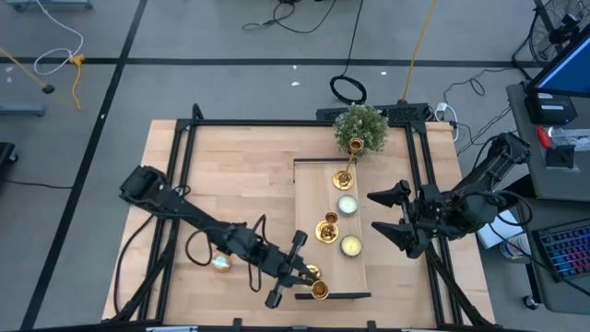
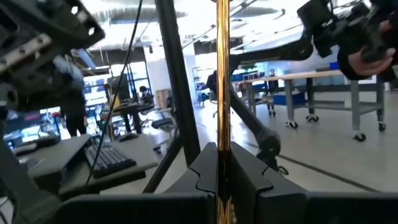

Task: Pick & Place candle stick holders
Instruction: Put the gold candle holder on the shelf

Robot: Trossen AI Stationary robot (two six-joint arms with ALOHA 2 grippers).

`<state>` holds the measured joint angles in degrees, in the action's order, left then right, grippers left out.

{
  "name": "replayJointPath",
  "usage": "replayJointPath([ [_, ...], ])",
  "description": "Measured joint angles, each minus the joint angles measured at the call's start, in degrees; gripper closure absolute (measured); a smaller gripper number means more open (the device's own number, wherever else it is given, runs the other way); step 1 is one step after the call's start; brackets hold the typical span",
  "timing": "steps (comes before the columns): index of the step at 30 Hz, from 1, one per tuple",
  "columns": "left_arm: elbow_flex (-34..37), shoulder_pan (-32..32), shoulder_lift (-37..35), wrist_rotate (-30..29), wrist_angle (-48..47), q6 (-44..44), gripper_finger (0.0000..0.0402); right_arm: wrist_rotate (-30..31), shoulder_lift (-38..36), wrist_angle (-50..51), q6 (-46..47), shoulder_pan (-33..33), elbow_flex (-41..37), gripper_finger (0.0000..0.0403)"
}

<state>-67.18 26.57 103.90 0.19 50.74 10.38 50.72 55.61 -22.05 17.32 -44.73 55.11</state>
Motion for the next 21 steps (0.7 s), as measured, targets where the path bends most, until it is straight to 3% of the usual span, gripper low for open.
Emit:
replayJointPath([
  [11,7.95,-1.11,0.02,-0.37,14.68,-2.19,0.0386,-0.02,0.0,0.16,0.0,-0.79,0.0,0.0009],
  [21,8.7,-0.98,3.24,-0.22,18.86,-4.32,0.0386,0.02,0.02,0.45,0.0,-0.78,0.0,0.0009],
])
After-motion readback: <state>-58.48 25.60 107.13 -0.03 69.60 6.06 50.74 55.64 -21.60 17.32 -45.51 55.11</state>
